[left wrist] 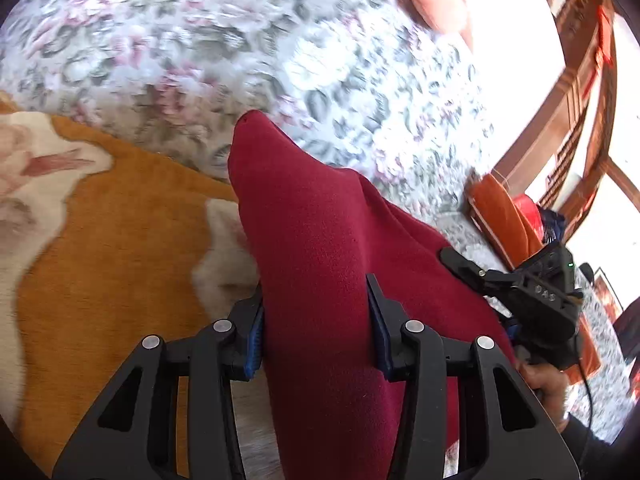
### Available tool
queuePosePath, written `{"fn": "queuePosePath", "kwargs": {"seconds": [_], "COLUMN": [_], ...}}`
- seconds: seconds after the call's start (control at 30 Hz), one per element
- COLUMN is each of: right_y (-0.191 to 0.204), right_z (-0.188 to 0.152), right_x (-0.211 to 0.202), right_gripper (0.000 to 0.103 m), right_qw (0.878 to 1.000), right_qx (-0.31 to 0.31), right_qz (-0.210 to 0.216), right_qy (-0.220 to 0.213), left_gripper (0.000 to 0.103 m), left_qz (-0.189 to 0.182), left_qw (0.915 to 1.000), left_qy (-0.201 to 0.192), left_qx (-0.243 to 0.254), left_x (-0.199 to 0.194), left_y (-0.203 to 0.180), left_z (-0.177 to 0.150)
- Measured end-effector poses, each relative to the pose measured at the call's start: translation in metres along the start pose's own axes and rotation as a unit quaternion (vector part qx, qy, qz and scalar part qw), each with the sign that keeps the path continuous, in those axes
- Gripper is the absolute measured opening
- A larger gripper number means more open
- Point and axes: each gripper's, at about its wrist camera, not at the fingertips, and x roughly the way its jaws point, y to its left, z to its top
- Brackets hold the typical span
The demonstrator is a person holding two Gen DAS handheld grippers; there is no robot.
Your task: Fold small clothes
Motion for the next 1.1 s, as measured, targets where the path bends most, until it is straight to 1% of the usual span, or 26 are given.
{"fn": "queuePosePath", "kwargs": {"seconds": [0.07,0.1,0.13,0.17,0.2,0.23,0.27,0.3,0.33,0.37,0.4,0.43,0.5,0.57,0.63,0.67,0.77,0.83,0.87,0.9,0.93,0.97,1.0,1.03,1.07,1.1], "right_y": [0.001,-0.004,-0.006,-0.012,-0.017,-0.022,-0.025,-0.027,-0.029,-0.03,-0.031,-0.033,-0.036,-0.041,-0.047,-0.051,-0.059,-0.065,-0.064,-0.061,-0.053,-0.041,-0.035,-0.03,-0.029,-0.032], "right_z": [-0.004,-0.01,-0.014,-0.021,-0.025,-0.027,-0.027,-0.026,-0.024,-0.022,-0.022,-0.022,-0.023,-0.03,-0.036,-0.038,-0.035,-0.031,-0.029,-0.028,-0.028,-0.031,-0.035,-0.04,-0.044,-0.045], "right_x": [0.015,0.027,0.033,0.043,0.049,0.048,0.046,0.039,0.031,0.024,0.019,0.017,0.023,0.037,0.046,0.047,0.046,0.047,0.049,0.052,0.056,0.061,0.064,0.067,0.064,0.062], "right_gripper": [0.015,0.018,0.019,0.019,0.02,0.021,0.021,0.025,0.033,0.038,0.044,0.048,0.049,0.049,0.052,0.052,0.057,0.062,0.063,0.063,0.063,0.063,0.061,0.059,0.057,0.046], "right_qw": [1.0,0.999,0.999,0.998,0.996,0.995,0.996,0.997,0.998,0.998,0.999,0.999,0.998,0.995,0.994,0.994,0.994,0.991,0.989,0.988,0.989,0.989,0.986,0.983,0.984,0.986], "right_qx": [0.002,0.005,0.005,0.003,0.007,0.015,0.023,0.033,0.038,0.039,0.038,0.036,0.029,0.022,0.029,0.036,0.08,0.114,0.119,0.109,0.085,0.028,-0.013,-0.044,-0.058,-0.047], "right_qz": [0.007,0.006,0.001,-0.026,-0.048,-0.055,-0.05,-0.04,-0.034,-0.034,-0.036,-0.037,-0.04,-0.052,-0.056,-0.05,-0.014,0.016,0.031,0.036,0.034,0.009,-0.017,-0.033,-0.033,-0.026], "right_qy": [0.017,0.034,0.044,0.064,0.074,0.077,0.071,0.053,0.033,0.019,0.011,0.011,0.04,0.081,0.091,0.087,0.074,0.075,0.083,0.101,0.119,0.146,0.164,0.174,0.164,0.156], "left_gripper": [0.042,0.042,0.042,0.042,0.042,0.042,0.042,0.042,0.042,0.042,0.042,0.042,0.042,0.045,0.048,0.049,0.051,0.051,0.051,0.051,0.051,0.052,0.053,0.053,0.053,0.053], "left_qz": [0.011,0.021,0.04,0.052,0.054,0.054,0.056,0.056,0.051,0.046,0.04,0.037,0.035,0.038,0.038,0.039,0.056,0.07,0.073,0.075,0.075,0.075,0.073,0.073,0.072,0.073], "left_qw": [0.9998,0.9994,0.9982,0.9971,0.9971,0.9972,0.9973,0.9974,0.9975,0.9975,0.9973,0.9971,0.9968,0.9967,0.9961,0.9963,0.9967,0.9962,0.996,0.9959,0.9959,0.9959,0.9959,0.996,0.996,0.9961], "left_qy": [0.016,0.027,0.042,0.052,0.051,0.049,0.046,0.045,0.045,0.047,0.047,0.047,0.049,0.05,0.055,0.054,0.053,0.052,0.051,0.05,0.05,0.051,0.053,0.053,0.053,0.05], "left_qx": [-0.004,-0.008,-0.016,-0.02,-0.02,-0.017,-0.012,-0.011,-0.018,-0.029,-0.04,-0.046,-0.052,-0.051,-0.058,-0.053,-0.024,-0.003,0.003,0.006,0.007,0.005,0.002,0.0,-0.001,0.0], "left_x": [0.0,0.002,0.007,0.011,0.013,0.012,0.012,0.011,0.011,0.01,0.01,0.01,0.011,0.013,0.015,0.015,0.017,0.017,0.017,0.017,0.018,0.018,0.019,0.019,0.019,0.019], "left_y": [0.015,0.022,0.028,0.032,0.033,0.032,0.031,0.031,0.034,0.038,0.043,0.045,0.046,0.046,0.049,0.047,0.037,0.03,0.028,0.027,0.028,0.029,0.031,0.032,0.033,0.033], "left_z": [-0.002,-0.005,-0.008,-0.01,-0.01,-0.01,-0.01,-0.01,-0.01,-0.01,-0.01,-0.01,-0.01,-0.012,-0.013,-0.013,-0.015,-0.016,-0.016,-0.016,-0.016,-0.016,-0.016,-0.016,-0.015,-0.015]}}
